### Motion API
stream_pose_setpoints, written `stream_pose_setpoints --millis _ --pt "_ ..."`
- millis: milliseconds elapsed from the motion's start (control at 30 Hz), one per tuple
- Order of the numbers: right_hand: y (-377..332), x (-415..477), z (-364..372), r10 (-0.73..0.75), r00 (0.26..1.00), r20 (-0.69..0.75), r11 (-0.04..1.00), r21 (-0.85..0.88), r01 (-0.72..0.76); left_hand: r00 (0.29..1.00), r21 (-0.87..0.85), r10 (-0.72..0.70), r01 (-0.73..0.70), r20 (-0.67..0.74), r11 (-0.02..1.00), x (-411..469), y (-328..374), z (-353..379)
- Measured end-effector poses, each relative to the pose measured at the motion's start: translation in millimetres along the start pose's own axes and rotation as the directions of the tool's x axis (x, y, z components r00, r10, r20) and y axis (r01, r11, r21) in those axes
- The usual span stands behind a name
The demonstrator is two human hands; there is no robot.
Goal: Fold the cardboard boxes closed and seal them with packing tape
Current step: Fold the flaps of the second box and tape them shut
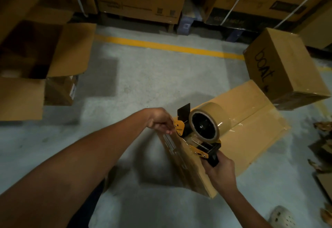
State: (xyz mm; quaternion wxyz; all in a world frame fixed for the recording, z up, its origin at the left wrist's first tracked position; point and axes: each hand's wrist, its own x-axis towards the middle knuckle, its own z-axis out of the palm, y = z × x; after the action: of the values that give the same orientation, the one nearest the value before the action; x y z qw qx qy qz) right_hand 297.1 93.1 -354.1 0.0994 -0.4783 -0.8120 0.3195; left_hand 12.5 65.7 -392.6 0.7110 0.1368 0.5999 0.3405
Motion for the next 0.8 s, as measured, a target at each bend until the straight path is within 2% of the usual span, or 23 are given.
stream_pose_setpoints --millis 167,367,567,800 --pt "-21 13 21 -0.003 0.999 0.051 0.999 -0.031 0.004 0.980 0.240 0.102 -0.060 -0.170 0.969 -2 8 -20" --pt "-30 14 24 0.018 0.999 0.036 0.999 -0.033 -0.017 0.960 0.293 0.144 -0.069 -0.239 0.954 3 10 -28" --pt "-22 3 21 0.015 0.999 0.034 0.997 -0.078 -0.013 0.978 0.350 0.112 -0.045 -0.173 0.936 13 7 -18" --pt "-13 19 28 0.073 0.994 0.080 0.991 -0.117 -0.063 0.962 0.330 0.091 -0.002 -0.256 0.944 17 1 -18"
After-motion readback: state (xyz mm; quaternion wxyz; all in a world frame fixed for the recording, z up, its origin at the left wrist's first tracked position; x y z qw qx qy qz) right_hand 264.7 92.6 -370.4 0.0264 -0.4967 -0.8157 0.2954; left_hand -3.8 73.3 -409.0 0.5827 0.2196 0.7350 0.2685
